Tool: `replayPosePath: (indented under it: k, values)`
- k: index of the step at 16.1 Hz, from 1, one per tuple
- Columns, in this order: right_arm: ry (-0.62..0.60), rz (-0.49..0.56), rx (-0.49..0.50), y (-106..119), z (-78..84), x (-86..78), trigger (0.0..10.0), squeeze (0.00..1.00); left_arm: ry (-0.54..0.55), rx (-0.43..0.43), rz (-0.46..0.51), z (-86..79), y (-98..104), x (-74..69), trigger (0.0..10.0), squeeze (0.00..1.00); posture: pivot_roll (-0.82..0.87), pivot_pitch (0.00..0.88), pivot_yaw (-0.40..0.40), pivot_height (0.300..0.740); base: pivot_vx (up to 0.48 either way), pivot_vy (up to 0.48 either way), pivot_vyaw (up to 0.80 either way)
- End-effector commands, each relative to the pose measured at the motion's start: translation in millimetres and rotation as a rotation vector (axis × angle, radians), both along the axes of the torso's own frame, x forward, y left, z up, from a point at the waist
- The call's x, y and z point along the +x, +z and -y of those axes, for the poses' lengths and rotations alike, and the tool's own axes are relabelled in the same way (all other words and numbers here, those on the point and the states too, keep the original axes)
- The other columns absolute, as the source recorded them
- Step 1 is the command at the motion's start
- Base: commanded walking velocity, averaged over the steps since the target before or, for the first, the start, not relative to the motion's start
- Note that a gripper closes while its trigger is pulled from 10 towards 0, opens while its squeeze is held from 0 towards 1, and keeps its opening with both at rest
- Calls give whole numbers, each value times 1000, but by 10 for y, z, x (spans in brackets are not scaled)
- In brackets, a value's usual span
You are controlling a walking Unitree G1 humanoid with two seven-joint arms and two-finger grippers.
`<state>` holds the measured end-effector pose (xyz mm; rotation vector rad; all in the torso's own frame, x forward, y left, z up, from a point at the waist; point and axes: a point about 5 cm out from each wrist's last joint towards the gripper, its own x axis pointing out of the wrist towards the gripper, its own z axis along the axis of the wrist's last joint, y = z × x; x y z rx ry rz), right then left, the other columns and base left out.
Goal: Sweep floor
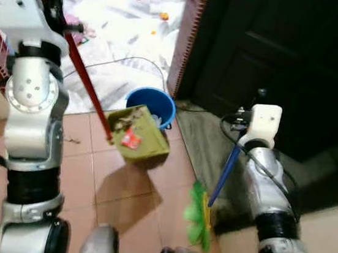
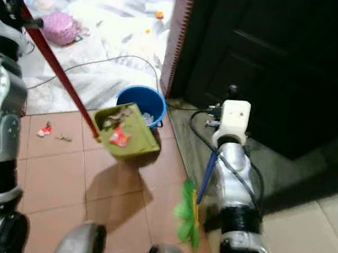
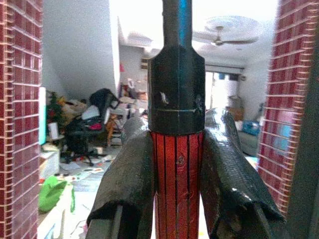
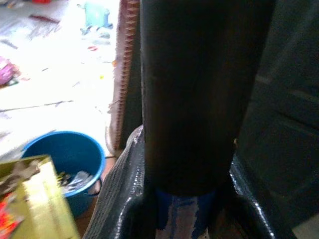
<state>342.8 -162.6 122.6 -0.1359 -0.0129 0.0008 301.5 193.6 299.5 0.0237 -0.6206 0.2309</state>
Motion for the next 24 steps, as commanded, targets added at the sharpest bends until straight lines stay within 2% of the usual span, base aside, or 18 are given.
replayPosePath:
  k: [1,7,16,24]
  values:
    - [-18,23,-13,37,79,-1,10000,0,25,34,84,-3,157,-63,10000,0,-10,141,-65,740,461,0,0]
    - [-17,20,-14,19,83,-13,10000,0,82,65,96,-72,189,-45,10000,0,-11,142,-62,740,436,0,0]
    - [-7,18,-14,6,60,-22,10000,0,93,95,130,-68,258,-17,10000,0,-10,141,-64,740,428,0,0]
    - [2,14,-15,-3,54,-22,10000,0,107,165,167,-23,309,3,10000,0,-9,139,-69,740,358,30,0]
